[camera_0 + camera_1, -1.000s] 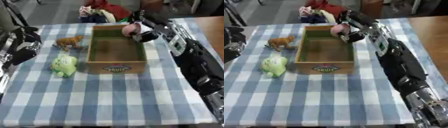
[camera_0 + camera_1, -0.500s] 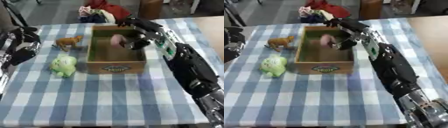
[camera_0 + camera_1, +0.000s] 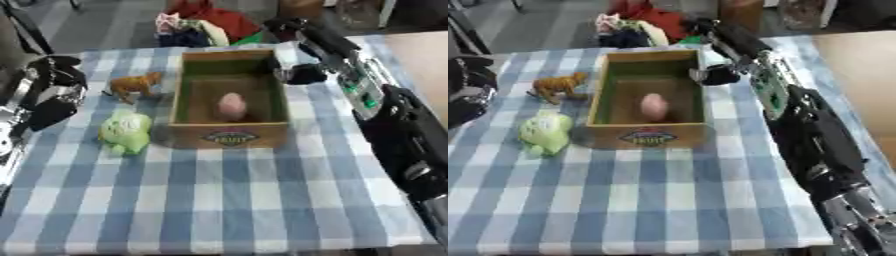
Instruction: Pick up objects on the table and place them in the box.
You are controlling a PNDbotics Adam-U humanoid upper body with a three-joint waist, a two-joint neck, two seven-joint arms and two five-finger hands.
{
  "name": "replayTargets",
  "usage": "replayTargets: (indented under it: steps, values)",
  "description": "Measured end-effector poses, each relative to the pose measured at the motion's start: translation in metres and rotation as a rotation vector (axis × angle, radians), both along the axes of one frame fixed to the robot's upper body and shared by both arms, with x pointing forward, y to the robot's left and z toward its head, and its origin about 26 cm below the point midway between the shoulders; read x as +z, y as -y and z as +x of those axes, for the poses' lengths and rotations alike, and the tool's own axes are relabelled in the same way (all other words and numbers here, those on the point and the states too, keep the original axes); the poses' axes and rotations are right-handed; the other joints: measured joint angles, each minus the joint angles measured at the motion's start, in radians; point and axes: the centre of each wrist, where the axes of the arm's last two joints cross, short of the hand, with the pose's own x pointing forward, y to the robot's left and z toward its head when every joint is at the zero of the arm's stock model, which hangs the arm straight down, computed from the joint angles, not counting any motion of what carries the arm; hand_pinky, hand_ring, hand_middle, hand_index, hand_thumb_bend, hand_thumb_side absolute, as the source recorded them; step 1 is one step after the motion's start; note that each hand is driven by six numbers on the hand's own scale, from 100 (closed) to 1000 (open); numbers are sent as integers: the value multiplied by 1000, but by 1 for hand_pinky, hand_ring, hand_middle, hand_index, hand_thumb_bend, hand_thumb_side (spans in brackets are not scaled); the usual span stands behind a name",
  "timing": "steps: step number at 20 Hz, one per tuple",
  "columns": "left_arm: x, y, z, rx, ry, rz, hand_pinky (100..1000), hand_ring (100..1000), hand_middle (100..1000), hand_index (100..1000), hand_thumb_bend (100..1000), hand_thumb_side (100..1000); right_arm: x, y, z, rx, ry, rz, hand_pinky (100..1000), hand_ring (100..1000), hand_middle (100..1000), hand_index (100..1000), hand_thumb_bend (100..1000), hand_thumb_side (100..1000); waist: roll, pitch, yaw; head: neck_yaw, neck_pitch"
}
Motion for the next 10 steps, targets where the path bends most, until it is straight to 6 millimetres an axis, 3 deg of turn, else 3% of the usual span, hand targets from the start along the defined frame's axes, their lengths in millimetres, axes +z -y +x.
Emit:
replayTargets:
  steps: [1, 3, 6, 10]
  values:
    - [0, -1, 0, -1, -1, 5, 769, 659, 627, 807, 100, 262, 1, 1, 0, -2, -1, 6, 789, 795, 771, 957, 100, 216, 0, 0, -3, 3, 0]
    - [-5, -3, -1, -13, -19, 45, 781, 682, 654, 823, 100, 276, -3, 9, -2, -21, -6, 29, 789, 794, 769, 958, 100, 216, -1, -1, -28, 16, 0]
    - [-8, -7, -1, -65, -46, 163, 788, 704, 680, 835, 107, 311, -1, 41, -7, -74, 2, 39, 789, 794, 766, 958, 100, 216, 2, -1, -36, 29, 0]
    - [-12, -15, 1, -137, -86, 325, 801, 739, 727, 850, 203, 353, 9, 68, -11, -111, 12, 59, 788, 792, 764, 958, 100, 217, 0, -2, -38, 35, 0]
